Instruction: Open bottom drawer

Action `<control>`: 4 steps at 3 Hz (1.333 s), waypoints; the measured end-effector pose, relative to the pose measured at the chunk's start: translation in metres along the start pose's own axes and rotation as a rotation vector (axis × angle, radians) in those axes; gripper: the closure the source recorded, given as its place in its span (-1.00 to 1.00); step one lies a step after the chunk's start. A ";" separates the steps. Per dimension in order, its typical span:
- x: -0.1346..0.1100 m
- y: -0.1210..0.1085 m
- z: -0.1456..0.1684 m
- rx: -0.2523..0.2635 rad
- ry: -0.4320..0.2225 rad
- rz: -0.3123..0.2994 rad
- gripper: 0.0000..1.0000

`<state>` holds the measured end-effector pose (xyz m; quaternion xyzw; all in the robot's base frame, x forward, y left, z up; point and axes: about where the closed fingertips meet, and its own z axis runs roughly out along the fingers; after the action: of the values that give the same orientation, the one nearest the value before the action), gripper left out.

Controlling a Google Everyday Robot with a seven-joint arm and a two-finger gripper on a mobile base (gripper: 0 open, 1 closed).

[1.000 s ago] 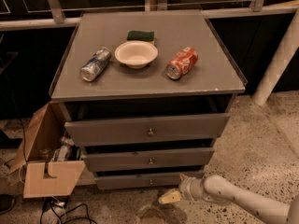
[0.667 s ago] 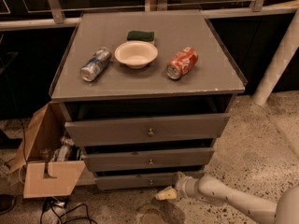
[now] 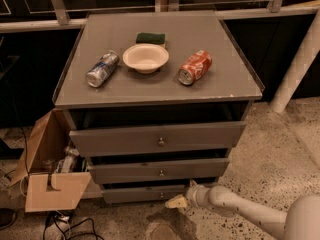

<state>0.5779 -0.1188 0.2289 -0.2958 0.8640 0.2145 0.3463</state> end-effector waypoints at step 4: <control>0.020 0.005 0.022 -0.061 0.063 0.000 -1.00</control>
Offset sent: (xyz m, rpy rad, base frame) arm 0.0269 0.0063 -0.0208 0.0082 -0.0075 0.0343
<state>0.5734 -0.1098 0.2007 -0.3127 0.8677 0.2313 0.3096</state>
